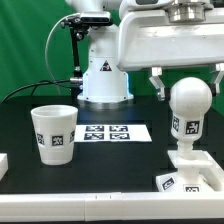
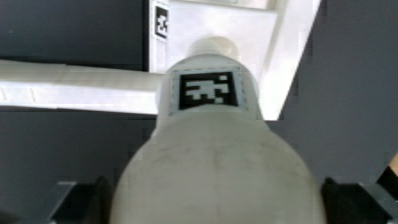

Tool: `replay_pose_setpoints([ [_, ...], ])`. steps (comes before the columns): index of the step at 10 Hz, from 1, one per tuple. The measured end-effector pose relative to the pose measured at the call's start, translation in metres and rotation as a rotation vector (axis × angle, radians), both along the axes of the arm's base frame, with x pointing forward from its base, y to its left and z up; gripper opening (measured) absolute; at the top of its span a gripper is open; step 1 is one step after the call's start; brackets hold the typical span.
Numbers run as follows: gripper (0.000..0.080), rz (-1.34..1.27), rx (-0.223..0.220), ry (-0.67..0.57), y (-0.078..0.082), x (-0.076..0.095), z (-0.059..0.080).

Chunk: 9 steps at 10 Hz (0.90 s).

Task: Assemble lamp

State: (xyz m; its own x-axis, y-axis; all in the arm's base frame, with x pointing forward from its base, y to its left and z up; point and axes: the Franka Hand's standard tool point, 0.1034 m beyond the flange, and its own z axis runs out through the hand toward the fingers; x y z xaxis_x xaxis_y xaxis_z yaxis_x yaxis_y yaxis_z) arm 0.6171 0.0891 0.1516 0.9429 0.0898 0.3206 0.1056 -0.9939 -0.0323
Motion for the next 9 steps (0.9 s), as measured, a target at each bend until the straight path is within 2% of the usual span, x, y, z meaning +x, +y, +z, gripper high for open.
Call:
replay_pose_setpoints([
  [4, 0.0570, 0.012, -0.002, 0.020, 0.008, -0.005, -0.017],
  [8, 0.0570, 0.012, 0.002, -0.051, 0.006, -0.002, -0.020],
  [9, 0.0570, 0.013, 0.001, -0.048, 0.006, -0.004, -0.024],
])
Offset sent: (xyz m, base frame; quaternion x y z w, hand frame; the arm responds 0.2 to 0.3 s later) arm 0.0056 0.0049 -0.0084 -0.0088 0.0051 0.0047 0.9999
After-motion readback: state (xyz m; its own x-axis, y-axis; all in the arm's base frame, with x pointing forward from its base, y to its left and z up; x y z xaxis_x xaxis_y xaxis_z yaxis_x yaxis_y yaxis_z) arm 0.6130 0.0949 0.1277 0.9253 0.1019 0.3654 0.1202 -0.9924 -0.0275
